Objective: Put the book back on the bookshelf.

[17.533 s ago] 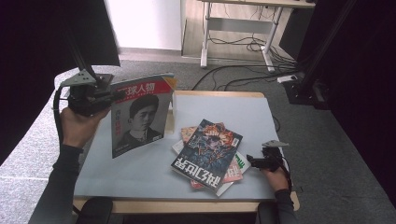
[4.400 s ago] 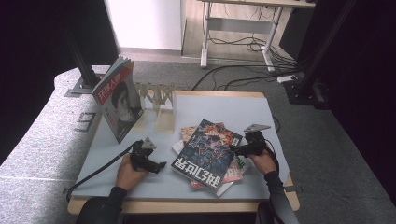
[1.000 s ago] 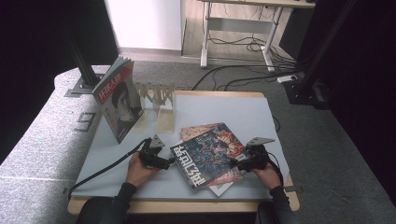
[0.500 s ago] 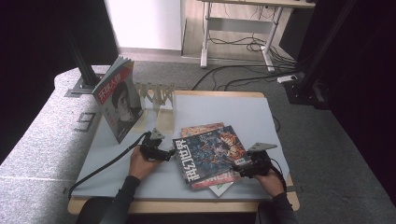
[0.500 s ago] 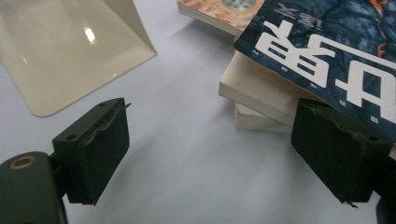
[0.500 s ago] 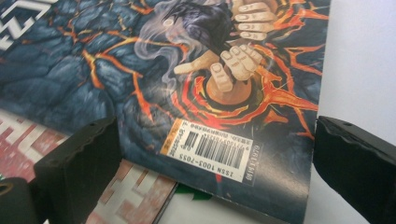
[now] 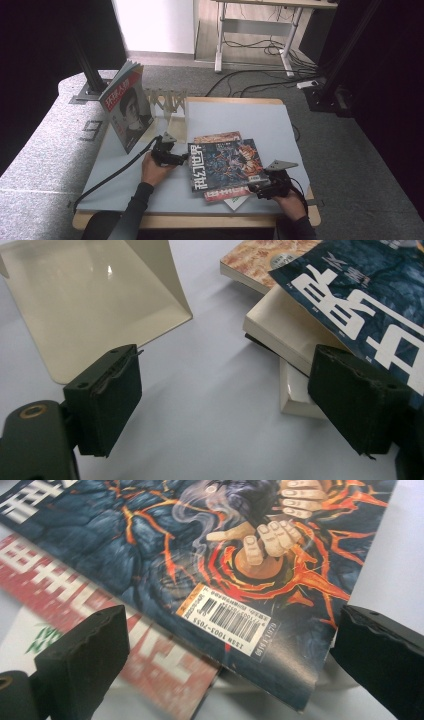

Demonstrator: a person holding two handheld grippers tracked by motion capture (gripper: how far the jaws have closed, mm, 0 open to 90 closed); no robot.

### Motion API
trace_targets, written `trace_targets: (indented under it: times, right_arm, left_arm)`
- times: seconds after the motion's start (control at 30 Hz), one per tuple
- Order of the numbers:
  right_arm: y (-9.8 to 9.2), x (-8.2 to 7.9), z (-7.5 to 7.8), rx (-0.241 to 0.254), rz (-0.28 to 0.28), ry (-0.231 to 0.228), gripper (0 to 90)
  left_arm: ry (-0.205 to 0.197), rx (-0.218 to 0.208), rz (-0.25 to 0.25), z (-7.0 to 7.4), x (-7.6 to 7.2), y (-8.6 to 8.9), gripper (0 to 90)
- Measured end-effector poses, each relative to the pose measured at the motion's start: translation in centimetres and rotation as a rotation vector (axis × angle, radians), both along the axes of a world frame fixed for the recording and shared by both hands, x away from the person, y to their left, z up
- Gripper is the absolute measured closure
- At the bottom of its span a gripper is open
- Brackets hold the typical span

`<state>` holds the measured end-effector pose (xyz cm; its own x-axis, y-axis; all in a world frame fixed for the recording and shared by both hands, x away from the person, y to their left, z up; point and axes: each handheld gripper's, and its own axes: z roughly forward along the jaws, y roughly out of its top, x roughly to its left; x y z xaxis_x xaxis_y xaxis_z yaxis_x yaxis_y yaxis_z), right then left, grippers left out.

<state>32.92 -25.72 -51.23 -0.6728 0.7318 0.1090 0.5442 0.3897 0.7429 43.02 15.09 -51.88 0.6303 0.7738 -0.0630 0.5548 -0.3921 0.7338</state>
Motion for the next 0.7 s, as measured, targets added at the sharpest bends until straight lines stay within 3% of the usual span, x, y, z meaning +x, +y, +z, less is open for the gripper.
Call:
trace_targets:
  times: [0.13,0.27,0.57,0.7]
  right_arm:
    - [0.1,-0.5,0.0,-0.007,0.004,-0.004,1.6]
    - [0.0,-0.4,0.1,-0.001,0.006,0.000,3.3]
    - [-0.4,1.0,0.6,0.001,-0.021,-0.028,3.5]
    - [-0.2,1.9,0.9,0.005,-0.023,-0.033,3.1]
  left_arm:
    - [0.002,-0.004,0.012,0.1,0.0,0.0,14.3]
    - [-0.005,0.022,0.005,0.3,-0.6,0.0,14.6]
    - [-0.024,0.018,-0.040,1.1,-3.8,0.3,14.5]
    - [-0.034,-0.024,-0.080,1.6,-5.2,0.0,14.5]
